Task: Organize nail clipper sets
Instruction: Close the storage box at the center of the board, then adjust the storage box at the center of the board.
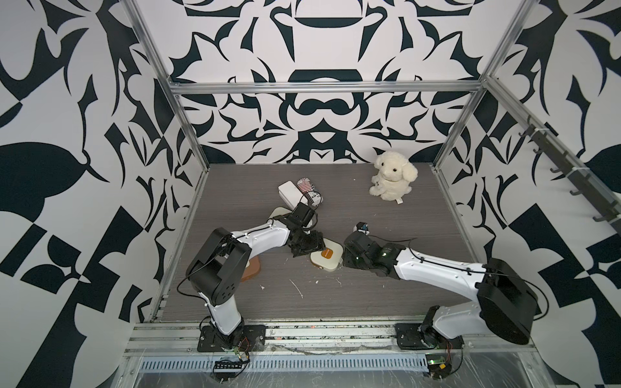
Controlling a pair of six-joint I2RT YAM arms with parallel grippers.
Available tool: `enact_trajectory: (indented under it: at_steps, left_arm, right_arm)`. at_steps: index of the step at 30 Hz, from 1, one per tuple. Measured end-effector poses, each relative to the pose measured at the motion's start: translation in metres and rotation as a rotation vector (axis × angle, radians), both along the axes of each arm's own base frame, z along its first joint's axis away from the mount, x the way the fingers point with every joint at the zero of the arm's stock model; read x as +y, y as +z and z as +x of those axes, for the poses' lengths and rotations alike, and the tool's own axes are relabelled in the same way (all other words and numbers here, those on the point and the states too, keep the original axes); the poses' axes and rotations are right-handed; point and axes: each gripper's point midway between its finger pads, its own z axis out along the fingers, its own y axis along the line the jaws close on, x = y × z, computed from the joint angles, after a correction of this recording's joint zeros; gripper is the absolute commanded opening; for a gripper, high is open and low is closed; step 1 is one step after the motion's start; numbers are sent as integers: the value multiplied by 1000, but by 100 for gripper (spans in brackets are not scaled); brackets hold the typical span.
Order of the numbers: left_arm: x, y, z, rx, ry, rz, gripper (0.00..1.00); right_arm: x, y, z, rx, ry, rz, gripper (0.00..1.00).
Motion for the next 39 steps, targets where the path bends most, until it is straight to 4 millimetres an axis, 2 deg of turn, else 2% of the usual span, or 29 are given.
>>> enact_trajectory:
  at_steps: [2, 5, 16, 24, 39]
  left_arm:
    - [2, 9, 4, -14, 6, -1, 77]
    - [3, 15, 8, -26, 7, -1, 77]
    - [6, -1, 0, 10, -17, 14, 72]
    - [4, -15, -5, 46, -28, 9, 68]
    - [-2, -19, -4, 51, -37, -14, 60]
  right_arm:
    - [-1, 6, 2, -8, 6, 13, 43]
    - [2, 4, 1, 14, 23, 35, 43]
    - [36, -41, -4, 156, 62, 112, 44]
    - [45, -41, 0, 155, 49, 159, 45]
    - [52, -45, 9, 134, 38, 181, 45]
